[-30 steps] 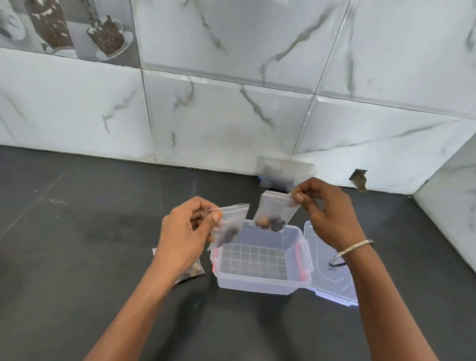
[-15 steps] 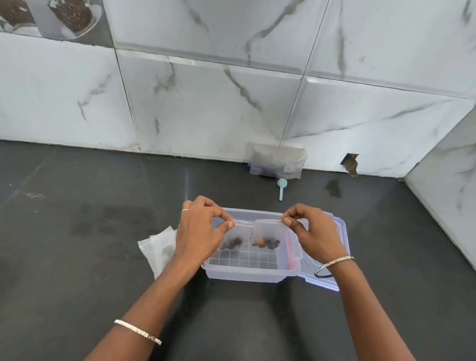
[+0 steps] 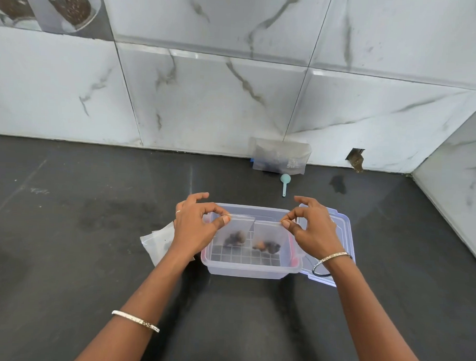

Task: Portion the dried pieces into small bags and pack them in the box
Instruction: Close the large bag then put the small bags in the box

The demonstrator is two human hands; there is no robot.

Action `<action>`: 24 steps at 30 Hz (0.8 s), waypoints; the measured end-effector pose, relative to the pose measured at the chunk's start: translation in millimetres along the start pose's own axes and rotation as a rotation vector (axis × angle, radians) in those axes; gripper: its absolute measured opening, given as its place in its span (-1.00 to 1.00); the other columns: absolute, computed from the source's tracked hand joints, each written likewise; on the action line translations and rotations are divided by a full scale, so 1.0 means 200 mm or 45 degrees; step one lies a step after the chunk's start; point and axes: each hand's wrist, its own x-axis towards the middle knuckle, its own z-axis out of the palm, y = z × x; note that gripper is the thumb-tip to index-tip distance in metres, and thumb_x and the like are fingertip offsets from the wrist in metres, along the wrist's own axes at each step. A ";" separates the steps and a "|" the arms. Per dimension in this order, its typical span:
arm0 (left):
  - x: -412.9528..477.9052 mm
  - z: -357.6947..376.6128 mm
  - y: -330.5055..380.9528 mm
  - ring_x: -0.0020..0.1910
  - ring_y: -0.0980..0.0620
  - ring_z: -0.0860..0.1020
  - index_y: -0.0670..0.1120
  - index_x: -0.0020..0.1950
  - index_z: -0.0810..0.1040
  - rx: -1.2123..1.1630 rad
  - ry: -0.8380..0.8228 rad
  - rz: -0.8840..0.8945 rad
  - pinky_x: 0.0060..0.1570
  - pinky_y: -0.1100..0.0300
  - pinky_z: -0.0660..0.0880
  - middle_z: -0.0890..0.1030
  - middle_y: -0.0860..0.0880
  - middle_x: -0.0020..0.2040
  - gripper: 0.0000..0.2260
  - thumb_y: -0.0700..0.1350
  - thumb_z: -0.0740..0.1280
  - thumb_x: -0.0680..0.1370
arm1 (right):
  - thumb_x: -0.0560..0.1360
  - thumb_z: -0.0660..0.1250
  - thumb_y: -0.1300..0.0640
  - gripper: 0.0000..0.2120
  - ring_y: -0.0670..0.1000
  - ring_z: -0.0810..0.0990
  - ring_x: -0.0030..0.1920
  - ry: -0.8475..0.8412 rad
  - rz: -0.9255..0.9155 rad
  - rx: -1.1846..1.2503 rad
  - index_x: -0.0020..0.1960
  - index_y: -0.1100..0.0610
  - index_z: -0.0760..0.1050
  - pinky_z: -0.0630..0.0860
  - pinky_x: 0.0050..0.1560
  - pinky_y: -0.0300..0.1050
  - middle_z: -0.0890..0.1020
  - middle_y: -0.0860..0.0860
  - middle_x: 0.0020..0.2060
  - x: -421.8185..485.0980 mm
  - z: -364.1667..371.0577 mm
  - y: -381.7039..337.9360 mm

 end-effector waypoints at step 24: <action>-0.08 -0.36 -0.50 0.04 -0.04 0.64 -0.07 0.12 0.64 0.193 0.384 -0.521 0.07 0.08 0.50 0.71 0.01 0.04 -0.81 -0.01 0.42 0.57 | 0.48 0.46 0.12 -1.00 -0.11 0.55 -0.09 0.389 -0.446 0.271 -0.11 0.04 0.65 0.48 -0.02 -0.19 0.69 -0.09 -0.16 -0.01 0.23 -0.41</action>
